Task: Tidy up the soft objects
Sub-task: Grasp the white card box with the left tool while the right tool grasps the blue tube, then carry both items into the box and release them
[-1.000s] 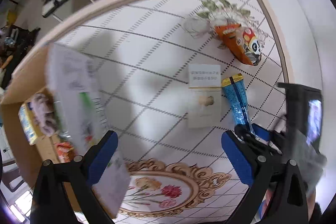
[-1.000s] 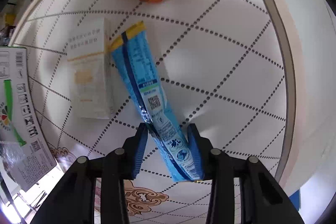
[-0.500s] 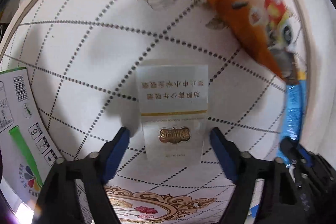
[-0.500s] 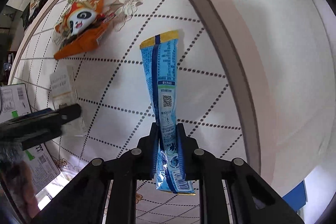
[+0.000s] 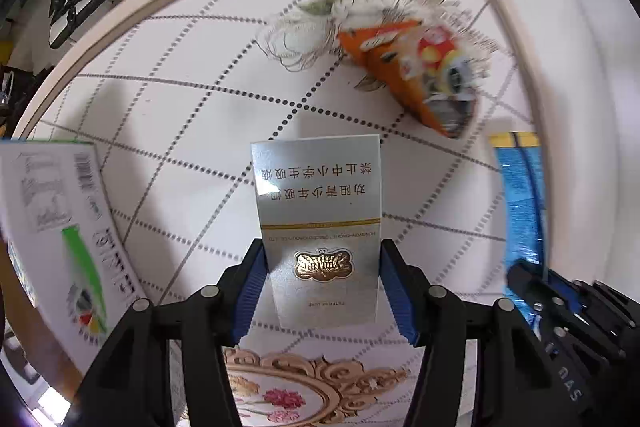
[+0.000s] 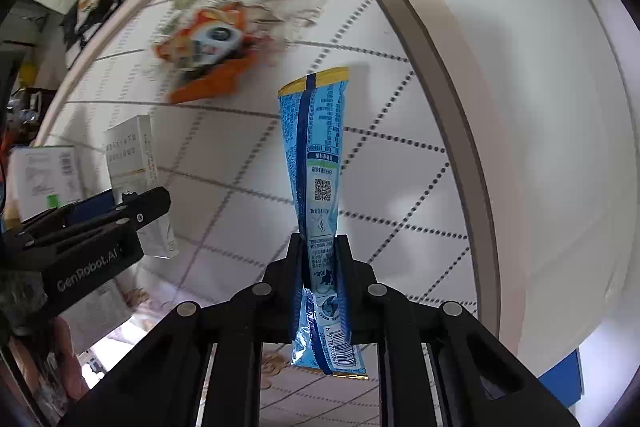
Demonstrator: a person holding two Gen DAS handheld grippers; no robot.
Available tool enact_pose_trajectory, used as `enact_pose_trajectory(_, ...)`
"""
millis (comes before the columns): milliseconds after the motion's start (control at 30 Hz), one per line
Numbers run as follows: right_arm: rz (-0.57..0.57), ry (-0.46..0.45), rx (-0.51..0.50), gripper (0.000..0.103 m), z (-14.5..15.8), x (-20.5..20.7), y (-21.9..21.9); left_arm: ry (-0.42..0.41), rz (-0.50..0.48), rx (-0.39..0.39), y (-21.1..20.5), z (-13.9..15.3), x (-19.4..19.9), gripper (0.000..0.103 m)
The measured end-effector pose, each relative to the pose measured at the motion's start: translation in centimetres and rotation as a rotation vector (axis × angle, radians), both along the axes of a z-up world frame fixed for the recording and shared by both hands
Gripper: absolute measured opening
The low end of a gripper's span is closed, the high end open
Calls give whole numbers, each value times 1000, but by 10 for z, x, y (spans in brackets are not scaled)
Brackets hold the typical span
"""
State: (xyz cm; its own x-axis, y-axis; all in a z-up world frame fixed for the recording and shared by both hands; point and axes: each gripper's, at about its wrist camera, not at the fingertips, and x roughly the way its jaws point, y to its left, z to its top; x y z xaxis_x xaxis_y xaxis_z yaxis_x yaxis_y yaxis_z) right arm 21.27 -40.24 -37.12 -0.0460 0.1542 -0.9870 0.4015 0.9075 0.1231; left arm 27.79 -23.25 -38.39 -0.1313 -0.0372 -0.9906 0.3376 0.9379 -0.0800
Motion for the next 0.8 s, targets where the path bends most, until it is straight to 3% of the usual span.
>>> enact_pose_trajectory(300,50,-126,58,15,80,-11,42,-92,64,-170,48,94,-18,53)
enact_pose_trajectory(433,81,-197,86,15,118,-12,81,-139,87,-224,79,137,-26,53)
enact_pose_trajectory(567,133,-257,123,15,154,-15,134,-194,128,-244,132,168,-38,53)
enact_pose_trajectory(800,232,-259,170,15,162,-7,244,-258,230,-203,244,190,-52,53)
